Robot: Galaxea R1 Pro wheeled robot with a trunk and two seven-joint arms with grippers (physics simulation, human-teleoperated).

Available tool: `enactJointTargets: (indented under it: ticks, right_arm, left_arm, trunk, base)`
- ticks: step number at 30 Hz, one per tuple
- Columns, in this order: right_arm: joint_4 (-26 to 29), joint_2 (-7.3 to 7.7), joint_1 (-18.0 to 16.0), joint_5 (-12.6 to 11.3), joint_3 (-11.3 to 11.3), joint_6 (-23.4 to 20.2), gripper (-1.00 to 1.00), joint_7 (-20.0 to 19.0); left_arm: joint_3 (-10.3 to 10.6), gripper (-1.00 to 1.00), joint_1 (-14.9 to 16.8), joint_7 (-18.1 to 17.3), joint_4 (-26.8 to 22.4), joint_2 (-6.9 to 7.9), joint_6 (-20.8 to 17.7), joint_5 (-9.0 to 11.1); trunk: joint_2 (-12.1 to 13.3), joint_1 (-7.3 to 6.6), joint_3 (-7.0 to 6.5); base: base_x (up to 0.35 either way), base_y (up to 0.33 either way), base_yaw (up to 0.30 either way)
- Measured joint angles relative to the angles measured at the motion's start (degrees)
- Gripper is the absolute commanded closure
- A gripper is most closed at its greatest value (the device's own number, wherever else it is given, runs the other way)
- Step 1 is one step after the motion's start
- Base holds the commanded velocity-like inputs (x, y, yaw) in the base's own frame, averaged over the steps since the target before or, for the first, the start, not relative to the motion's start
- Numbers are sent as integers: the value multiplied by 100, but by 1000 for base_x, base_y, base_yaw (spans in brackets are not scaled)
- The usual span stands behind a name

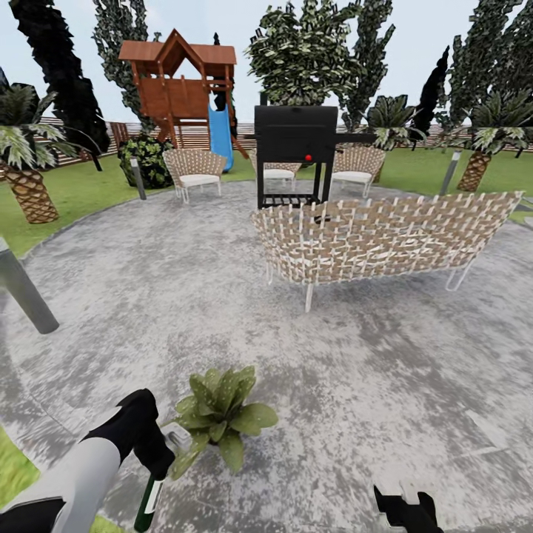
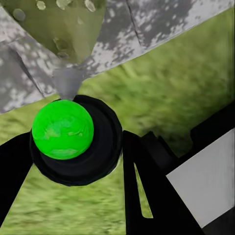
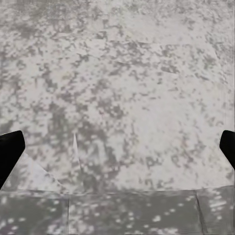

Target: Pick up the pesticide atomizer in the garden and spray insectifuge to fully cover both potted plants in the garden.

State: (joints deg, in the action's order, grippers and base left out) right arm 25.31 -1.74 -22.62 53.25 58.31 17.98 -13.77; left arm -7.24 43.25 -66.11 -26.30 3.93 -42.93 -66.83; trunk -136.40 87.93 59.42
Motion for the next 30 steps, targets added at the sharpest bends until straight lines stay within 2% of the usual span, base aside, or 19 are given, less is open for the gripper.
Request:
enactJointTargets:
  ticks: [4, 6, 13, 15, 19, 30]
  right_arm:
    - [9, 3, -1, -1, 7, 0, -100, 2]
    - [10, 5, -1, 3, 8, 0, -100, 6]
    - [10, 37, 0, -1, 1, 0, -100, 6]
    - [9, 34, -1, 0, 0, 0, -100, 7]
    - [2, 30, 0, 0, -3, -1, -100, 6]
    - [1, 29, 0, -1, -9, -1, -100, 5]
  left_arm:
    - [12, 100, 2, 23, 1, 0, 1, 15]
    - [10, 100, 0, 160, 1, -5, 0, 21]
    - [8, 100, 2, 218, 1, -7, -2, 26]
    - [8, 100, 1, 219, 1, -4, -3, 125]
    - [17, 100, -1, 229, 0, 0, 6, 293]
    - [19, 100, -2, 230, 18, 0, 24, 307]
  trunk:
    - [0, 0, 0]
    - [0, 2, 0]
    - [0, 4, 0]
    - [0, 4, 0]
    - [0, 2, 0]
    - [0, 0, -7]
  base:
    - [123, -240, 14]
    - [-58, -266, 1]
    - [-185, -237, 0]
    - [-218, -218, 76]
    - [-109, -246, 229]
    - [67, -270, 277]
